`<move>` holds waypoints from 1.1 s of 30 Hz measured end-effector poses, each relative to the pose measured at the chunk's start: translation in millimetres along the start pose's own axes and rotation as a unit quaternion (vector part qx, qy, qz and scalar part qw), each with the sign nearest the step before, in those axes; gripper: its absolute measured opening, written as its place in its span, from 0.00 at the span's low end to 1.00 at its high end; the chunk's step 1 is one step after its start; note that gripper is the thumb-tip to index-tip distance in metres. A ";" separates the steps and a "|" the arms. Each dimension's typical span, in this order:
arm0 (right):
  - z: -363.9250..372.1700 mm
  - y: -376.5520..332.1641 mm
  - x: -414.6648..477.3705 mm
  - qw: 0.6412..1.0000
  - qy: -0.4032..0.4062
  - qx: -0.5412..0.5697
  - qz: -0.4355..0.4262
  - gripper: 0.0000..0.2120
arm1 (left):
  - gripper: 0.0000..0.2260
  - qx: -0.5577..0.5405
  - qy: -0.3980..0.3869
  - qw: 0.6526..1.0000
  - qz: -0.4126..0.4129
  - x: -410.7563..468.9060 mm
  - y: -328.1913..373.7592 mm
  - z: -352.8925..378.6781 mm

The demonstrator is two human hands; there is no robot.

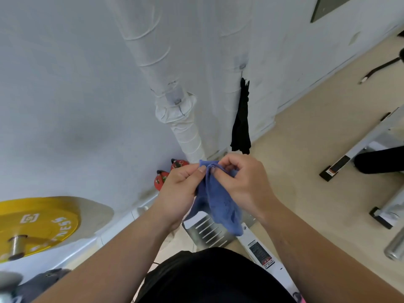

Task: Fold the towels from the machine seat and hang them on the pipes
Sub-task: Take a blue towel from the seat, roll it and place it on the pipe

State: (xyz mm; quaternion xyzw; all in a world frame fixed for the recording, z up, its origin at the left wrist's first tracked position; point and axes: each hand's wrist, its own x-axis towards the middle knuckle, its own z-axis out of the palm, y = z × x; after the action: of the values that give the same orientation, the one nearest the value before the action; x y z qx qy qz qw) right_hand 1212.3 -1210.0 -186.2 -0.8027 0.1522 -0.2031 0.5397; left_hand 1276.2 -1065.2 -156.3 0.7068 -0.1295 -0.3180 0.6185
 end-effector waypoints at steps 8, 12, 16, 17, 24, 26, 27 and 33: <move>-19.2 1.2 -7.2 0.989 -0.028 0.140 0.043 0.06 | 0.16 0.023 -0.006 0.999 0.026 -1.5 8.1 18.6; -23.5 1.8 -11.2 0.987 -0.006 0.153 0.042 0.07 | 0.16 0.010 -0.017 1.000 0.023 -2.6 9.4 23.9; -29.1 1.5 -13.5 0.986 0.017 0.156 0.057 0.12 | 0.16 0.013 -0.031 0.999 0.015 -5.0 9.7 28.4; -31.2 1.5 -14.1 0.986 0.017 0.155 0.057 0.12 | 0.15 0.019 -0.037 0.999 0.019 -6.3 10.6 30.1; -37.0 3.6 -17.0 0.991 0.021 0.112 0.065 0.13 | 0.11 0.064 -0.010 0.997 0.043 -8.9 7.5 40.9; -37.4 4.6 -19.2 0.993 0.020 0.103 0.057 0.13 | 0.12 0.064 0.001 0.997 0.037 -8.8 4.9 42.7; -37.5 5.3 -20.3 0.994 0.020 0.098 0.051 0.14 | 0.12 0.064 0.003 0.997 0.034 -8.3 4.0 43.0; -38.5 22.9 -21.7 1.000 -0.003 0.012 -0.004 0.12 | 0.15 0.085 0.027 0.995 0.041 -4.7 8.3 45.1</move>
State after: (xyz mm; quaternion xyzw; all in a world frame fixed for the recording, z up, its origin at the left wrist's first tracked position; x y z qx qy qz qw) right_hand 1173.9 -1239.4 -198.1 -0.7975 0.1447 -0.2046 0.5489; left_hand 1246.9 -1099.9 -148.5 0.7595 -0.1680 -0.2607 0.5719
